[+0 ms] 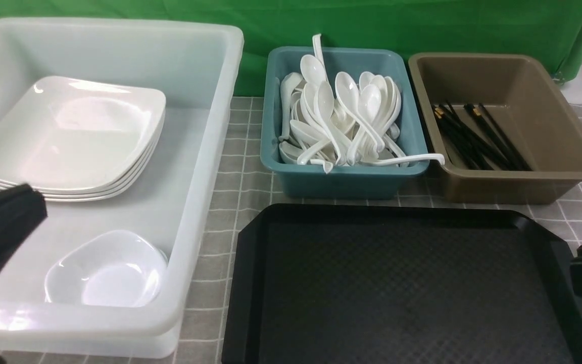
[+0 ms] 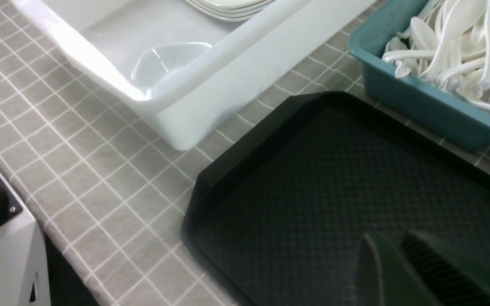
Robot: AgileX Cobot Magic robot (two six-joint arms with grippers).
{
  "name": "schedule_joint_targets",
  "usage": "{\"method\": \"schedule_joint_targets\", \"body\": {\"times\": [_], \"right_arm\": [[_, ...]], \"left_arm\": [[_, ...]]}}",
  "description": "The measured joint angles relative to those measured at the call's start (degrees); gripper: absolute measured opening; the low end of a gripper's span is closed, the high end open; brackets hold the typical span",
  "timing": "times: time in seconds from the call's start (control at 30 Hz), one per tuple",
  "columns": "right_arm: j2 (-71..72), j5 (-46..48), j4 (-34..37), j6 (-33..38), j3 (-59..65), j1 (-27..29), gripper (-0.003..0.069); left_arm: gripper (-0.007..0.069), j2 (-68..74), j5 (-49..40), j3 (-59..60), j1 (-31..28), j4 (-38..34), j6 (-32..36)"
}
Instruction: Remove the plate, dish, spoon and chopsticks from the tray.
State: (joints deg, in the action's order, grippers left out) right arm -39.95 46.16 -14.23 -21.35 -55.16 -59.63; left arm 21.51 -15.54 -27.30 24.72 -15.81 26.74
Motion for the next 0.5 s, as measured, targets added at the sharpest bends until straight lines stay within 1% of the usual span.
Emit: {"method": "schedule_joint_targets", "body": {"times": [0.1,0.23,0.27,0.33,0.37,0.43,0.47,0.5], "right_arm": [[0.00,-0.05,0.00,0.00,0.00,0.00,0.0106],[0.00,-0.22,0.85,0.00,0.00,1.23,0.0108],[0.06,-0.22,1.50,0.00,0.00,4.20,0.0111],[0.22,-0.29,1.69,0.13,0.00,7.18,0.0113],[0.69,-0.29,1.69,0.46,0.06,9.79,0.0112],[2.12,-0.68,2.56,2.34,0.81,14.43,0.0092],[4.38,-2.33,4.55,6.86,3.37,20.29,0.0047],[5.86,-3.23,5.82,9.83,4.65,23.14,0.0034]], "left_arm": [[0.0007,-0.06,-0.21,1.80,0.00,2.82,0.00],[0.0007,-0.06,-0.27,2.29,0.00,3.61,0.00],[0.0007,-0.06,-0.39,2.30,0.00,3.79,0.06],[0.0007,-0.06,-0.45,2.34,0.00,3.79,0.12],[0.0007,-0.06,-0.51,2.34,0.00,3.81,0.12],[0.0007,-0.06,-0.63,2.34,0.00,3.81,0.18],[0.0007,-0.06,-0.63,2.37,0.00,3.86,0.18],[0.0007,-0.06,-0.63,2.37,0.00,3.92,0.24]]}}
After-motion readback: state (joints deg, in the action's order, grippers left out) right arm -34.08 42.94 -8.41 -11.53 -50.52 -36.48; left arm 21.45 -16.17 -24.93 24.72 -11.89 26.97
